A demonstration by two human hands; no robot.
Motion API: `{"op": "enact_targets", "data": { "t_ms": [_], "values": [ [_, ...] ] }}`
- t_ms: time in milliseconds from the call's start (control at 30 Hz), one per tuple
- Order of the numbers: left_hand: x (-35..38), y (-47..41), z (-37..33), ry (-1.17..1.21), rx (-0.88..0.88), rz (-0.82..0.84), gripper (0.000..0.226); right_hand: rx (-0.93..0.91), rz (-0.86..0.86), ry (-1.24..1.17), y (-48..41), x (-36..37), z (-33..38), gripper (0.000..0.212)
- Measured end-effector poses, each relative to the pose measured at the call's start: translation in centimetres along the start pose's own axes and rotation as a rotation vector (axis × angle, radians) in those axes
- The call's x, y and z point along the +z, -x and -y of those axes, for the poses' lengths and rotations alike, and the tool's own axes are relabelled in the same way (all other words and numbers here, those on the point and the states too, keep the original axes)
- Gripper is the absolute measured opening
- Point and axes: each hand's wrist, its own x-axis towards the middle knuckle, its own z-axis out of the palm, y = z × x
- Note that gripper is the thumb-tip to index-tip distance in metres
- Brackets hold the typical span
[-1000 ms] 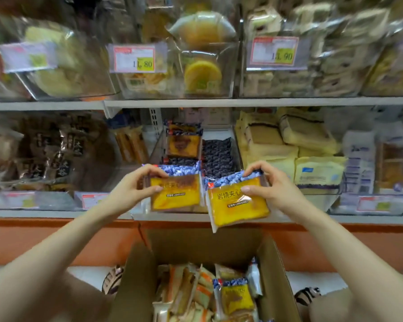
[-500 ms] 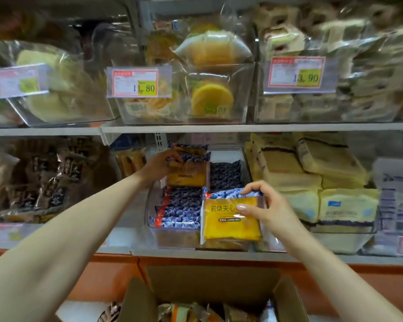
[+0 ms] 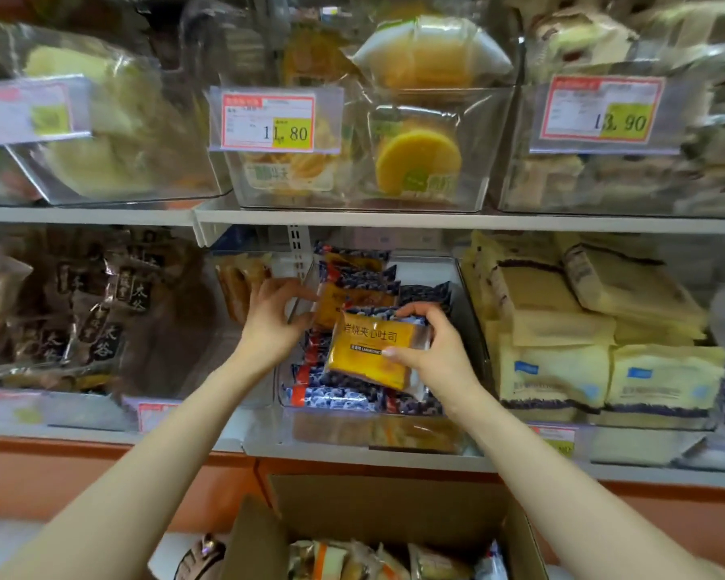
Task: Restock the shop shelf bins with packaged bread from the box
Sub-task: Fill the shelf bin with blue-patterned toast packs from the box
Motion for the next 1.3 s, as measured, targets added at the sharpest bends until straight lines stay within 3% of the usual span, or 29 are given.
{"op": "enact_targets", "data": {
  "t_ms": [133,300,400,500,567,633,733,967,1200,1300],
  "values": [
    [0.3,1.9,-1.0,-0.095,0.04,0.063,0.04,-0.086,-0.038,0.059,-1.9,2.2,-0.5,0.04],
    [0.9,3.3,-1.0,-0.297,0.178,0.11,0.045,-0.152,0.018,0.174,-5.2,4.2,-0.7,0.043],
    [1.1,3.5,-1.1,-0.404,0.314,0.08,0.039,-0.281,0.001,0.515,-6.3,5.0,-1.8,0.044],
    [1.5,3.1,-0.8,-0.471,0.356,0.081,0.039,-0.309,-0.162,0.799,-6.9,4.4,-2.3,0.069],
    [1.9,2.9,-0.6,-0.482,0.347,0.121,0.042,-0.141,-0.199,0.713,-7.0,4.3,-2.1,0.093],
    [2.3,2.7,-0.7,-0.474,0.339,0.154,0.045,0.06,-0.168,0.404,-7.1,4.4,-1.3,0.11],
    [2.6,2.4,-1.1,-0.453,0.35,0.161,0.041,0.221,-0.038,0.148,-7.0,4.4,-0.4,0.109],
    [2.6,2.2,-1.3,-0.372,0.346,0.218,0.039,0.129,0.063,0.068,-7.6,4.6,-1.0,0.106],
    [2.2,1.9,-2.0,-0.424,0.225,0.366,0.043,0.077,0.02,0.174,-7.4,4.0,-1.4,0.104],
    [1.9,2.1,-2.0,-0.448,0.231,0.372,0.039,0.056,-0.043,0.324,-6.1,2.7,-0.8,0.091]
  ]
}}
